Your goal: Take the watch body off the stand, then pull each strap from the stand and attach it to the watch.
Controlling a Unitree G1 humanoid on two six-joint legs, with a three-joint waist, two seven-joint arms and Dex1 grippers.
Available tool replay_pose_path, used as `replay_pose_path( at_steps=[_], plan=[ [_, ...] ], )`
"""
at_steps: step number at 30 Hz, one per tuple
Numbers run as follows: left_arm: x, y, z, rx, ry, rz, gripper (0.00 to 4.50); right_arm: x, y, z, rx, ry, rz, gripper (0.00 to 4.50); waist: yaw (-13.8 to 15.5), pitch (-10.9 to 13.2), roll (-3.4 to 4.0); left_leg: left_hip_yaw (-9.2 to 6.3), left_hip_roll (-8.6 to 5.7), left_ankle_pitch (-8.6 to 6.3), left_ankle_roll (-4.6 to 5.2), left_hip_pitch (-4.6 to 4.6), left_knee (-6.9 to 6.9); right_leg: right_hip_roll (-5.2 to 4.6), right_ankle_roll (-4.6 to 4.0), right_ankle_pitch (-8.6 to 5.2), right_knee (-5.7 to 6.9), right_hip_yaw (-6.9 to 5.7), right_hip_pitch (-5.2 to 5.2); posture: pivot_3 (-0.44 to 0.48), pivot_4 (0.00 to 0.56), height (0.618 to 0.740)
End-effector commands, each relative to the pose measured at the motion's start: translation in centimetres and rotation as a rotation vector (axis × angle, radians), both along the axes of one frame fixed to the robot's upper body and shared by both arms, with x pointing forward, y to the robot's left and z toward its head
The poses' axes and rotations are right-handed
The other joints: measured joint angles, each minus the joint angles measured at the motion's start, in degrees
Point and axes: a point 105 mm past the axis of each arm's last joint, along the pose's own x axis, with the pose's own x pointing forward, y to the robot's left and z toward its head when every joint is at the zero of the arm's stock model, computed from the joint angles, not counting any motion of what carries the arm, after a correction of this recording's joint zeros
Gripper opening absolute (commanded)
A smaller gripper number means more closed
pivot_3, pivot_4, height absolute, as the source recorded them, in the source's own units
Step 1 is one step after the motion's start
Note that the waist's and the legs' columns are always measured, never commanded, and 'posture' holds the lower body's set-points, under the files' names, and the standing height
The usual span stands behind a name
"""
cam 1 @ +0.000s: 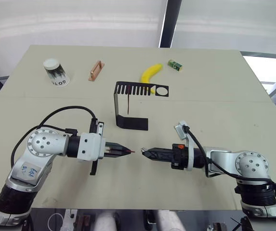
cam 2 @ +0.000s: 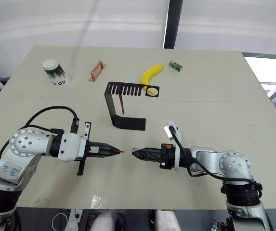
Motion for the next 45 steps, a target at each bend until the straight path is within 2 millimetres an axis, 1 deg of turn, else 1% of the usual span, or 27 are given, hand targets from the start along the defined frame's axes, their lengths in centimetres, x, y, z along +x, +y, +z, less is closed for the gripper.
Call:
replay_pose_path(
  at_steps=[1, 5, 13, 31, 39, 45],
  plan=[
    [-0.09, -0.72, 0.64, 0.001, -0.044, -0.018, 0.00, -0.29, 0.31, 0.81, 0.020, -0.024, 0.014, 1.61, 0.06, 0.00, 0.00, 0.00, 0.00, 0.00, 0.00, 0.00, 0.00, 0.00, 0.00, 0.00, -0.01, 0.00, 0.00, 0.000, 0.150, 0.729],
    [0.03, -1.17, 0.72, -0.007, -0.043, -0.024, 0.00, -0.12, 0.34, 0.91, 0.017, -0.028, 0.011, 1.61, 0.15, 0.00, 0.00, 0.00, 0.00, 0.00, 0.00, -0.01, 0.01, 0.00, 0.00, 0.00, 0.00, 0.00, 0.00, 0.000, 0.150, 0.729],
    [-0.16, -1.37, 0.38, 0.005, -0.034, -0.036, 0.00, -0.24, 0.21, 0.74, 0.011, -0.024, 0.006, 1.61, 0.37, 0.00, 0.00, 0.00, 0.01, 0.00, 0.00, -0.01, 0.00, 0.00, 0.00, 0.00, -0.02, -0.01, 0.00, 0.000, 0.150, 0.729],
    [0.25, -1.28, 0.69, -0.017, -0.032, -0.011, 0.00, -0.38, -0.04, 0.66, 0.005, -0.020, -0.005, 1.61, 0.52, 0.00, 0.00, 0.00, 0.01, 0.00, 0.00, -0.01, 0.00, 0.00, 0.00, 0.00, -0.02, -0.01, 0.00, 0.000, 0.150, 0.729],
    [0.23, -1.44, -0.02, 0.002, -0.027, -0.020, 0.00, -0.49, 0.09, 0.56, 0.004, -0.014, 0.002, 1.61, 0.54, 0.00, 0.00, 0.00, 0.01, 0.00, 0.00, -0.01, 0.00, 0.00, 0.00, 0.00, -0.03, -0.01, -0.01, 0.000, 0.150, 0.729],
    [0.33, -1.63, -0.05, -0.010, -0.031, -0.026, 0.00, -0.48, 0.11, 0.52, 0.005, -0.015, 0.001, 1.61, 0.54, 0.00, 0.00, 0.00, 0.01, 0.00, 0.00, -0.02, -0.01, 0.00, 0.00, 0.00, -0.04, -0.01, -0.01, 0.000, 0.150, 0.729]
  ],
)
